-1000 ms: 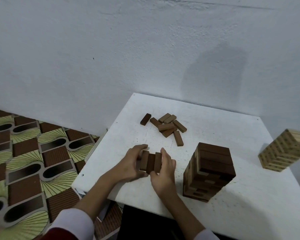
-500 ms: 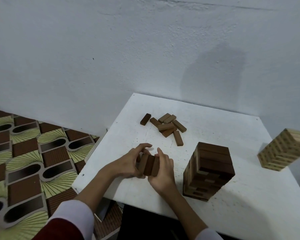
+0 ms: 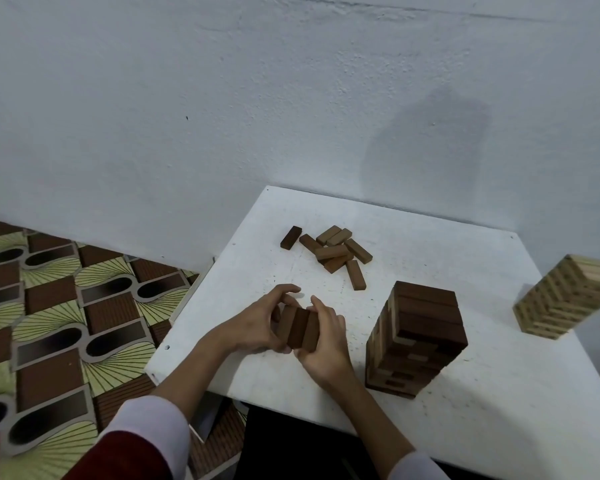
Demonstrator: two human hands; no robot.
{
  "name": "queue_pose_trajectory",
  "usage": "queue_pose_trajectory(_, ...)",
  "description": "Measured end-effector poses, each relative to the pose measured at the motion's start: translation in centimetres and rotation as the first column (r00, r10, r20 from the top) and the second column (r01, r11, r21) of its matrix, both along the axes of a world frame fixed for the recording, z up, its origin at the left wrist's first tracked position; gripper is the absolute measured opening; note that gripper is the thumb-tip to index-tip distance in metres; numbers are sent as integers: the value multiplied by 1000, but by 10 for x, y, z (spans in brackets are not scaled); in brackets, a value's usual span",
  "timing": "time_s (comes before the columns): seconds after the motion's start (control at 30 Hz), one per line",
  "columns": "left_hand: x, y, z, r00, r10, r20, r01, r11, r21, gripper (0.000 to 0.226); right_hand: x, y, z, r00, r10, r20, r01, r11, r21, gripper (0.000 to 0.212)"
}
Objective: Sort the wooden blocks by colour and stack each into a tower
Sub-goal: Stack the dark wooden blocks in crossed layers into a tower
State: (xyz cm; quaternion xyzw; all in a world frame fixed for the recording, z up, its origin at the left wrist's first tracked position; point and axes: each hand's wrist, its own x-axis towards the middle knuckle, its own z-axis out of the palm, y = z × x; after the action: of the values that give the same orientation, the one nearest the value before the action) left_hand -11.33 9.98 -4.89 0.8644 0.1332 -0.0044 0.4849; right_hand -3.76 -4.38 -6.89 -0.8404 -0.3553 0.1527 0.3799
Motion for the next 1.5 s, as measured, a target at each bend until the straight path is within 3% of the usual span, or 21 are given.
queue_pose_trajectory(0.23, -5, 0, 11, 1000, 15, 21, -16, 999, 51, 94, -2, -2, 11, 996, 41, -82, -42, 999, -7, 93)
queue_pose_trajectory(0.47, -22, 5, 42, 986, 63, 155, -76, 994, 81, 95, -18, 2, 55, 980, 140, 141, -141, 990, -4, 82)
queue_pose_trajectory(0.8, -25, -25, 126, 908, 47, 416, -75, 996, 51, 100, -11, -34, 167, 857, 240, 456, -246, 968, -46, 86)
queue_pose_trajectory(0.97, -2, -61, 154, 888, -16, 460, -14, 998, 63, 100, 12, -81, 201, 897, 223, 382, -236, 972, -14, 90)
queue_pose_trajectory(1.2, 36, -108, 149, 938, -110, 329, 59, 985, 160, 100, 53, -133, 193, 965, 182, 190, -182, 983, -15, 92)
queue_pose_trajectory(1.5, 49, -118, 135, 965, -164, 206, 111, 963, 246, 102, 71, -149, 167, 968, 219, 120, -216, 976, -36, 89)
